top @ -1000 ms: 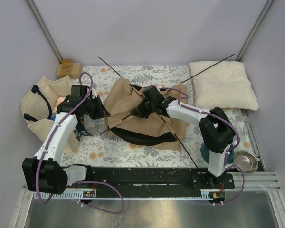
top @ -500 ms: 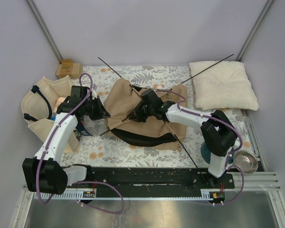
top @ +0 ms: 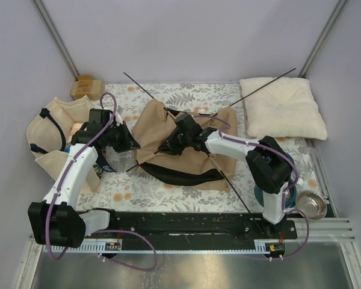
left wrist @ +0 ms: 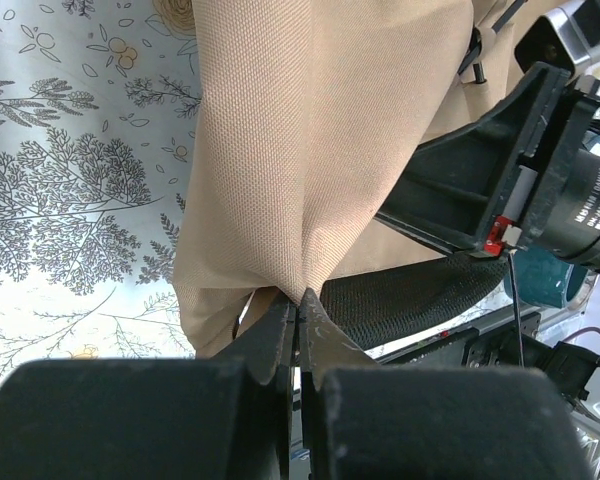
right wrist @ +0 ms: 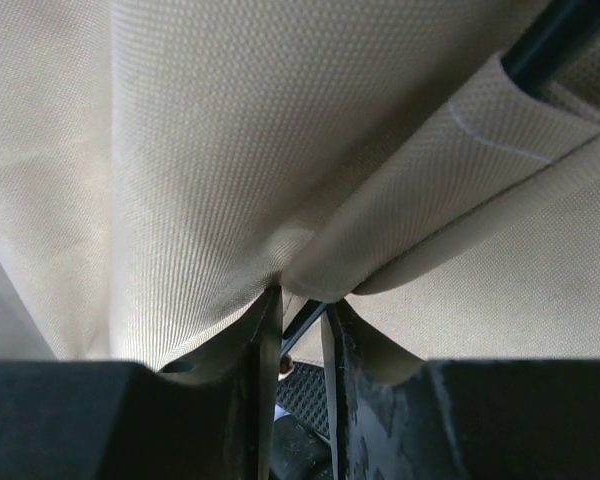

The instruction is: Set up the pet tent

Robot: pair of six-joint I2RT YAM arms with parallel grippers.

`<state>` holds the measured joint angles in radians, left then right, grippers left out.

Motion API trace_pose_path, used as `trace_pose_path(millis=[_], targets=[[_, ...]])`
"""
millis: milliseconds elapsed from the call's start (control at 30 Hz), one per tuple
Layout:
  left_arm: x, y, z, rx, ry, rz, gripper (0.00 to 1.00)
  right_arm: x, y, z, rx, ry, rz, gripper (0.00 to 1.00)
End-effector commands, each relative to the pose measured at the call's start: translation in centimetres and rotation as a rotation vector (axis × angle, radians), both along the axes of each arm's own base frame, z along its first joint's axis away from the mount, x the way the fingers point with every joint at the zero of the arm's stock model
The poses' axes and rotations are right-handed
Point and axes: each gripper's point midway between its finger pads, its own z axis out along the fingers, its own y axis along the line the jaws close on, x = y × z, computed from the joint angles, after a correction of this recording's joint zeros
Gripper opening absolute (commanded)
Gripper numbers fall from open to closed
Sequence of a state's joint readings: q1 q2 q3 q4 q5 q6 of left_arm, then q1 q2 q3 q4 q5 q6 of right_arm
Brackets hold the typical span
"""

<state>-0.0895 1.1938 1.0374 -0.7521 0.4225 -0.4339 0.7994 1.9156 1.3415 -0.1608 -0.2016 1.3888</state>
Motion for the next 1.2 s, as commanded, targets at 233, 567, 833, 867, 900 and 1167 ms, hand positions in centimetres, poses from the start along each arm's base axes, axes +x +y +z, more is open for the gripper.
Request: trace_pose_path(millis=[233,567,833,867,900,1167], targets=[[0.5,-0.8,3.5,-0.053,-0.119,-0.030,0.14,0.4,1.0,3.9,0.067,-0.073,0.018,0.00],[-0.2,0.3,8.8,-0.019,-0.333,0.009,0.87,-0.1,-1.3,9.4,0.186,-0.057,-0.052,0.00],[-3.4,4.5,11.7,0.104,-0.529,0.207,0.90,0.0,-1.9,13.3,0.260,-0.075,-0.056,0.00],[-3.9,4.8,11.4,0.107,-0.532,0.230,0.89,-0.2,-2.0,13.7,0.270,-0.074,-0.053,0.00],[-4.3,5.3,11.2,0.114,-0.536,0.258,0.88,-0.2,-2.2,14.0,0.278,-0.071,-0.056,0.00],[-7.6,4.7,8.2,0.011,-0.526,0.300,0.80,-0.5,-2.8,18.3,0.372,-0.077,-0.061,0.00]])
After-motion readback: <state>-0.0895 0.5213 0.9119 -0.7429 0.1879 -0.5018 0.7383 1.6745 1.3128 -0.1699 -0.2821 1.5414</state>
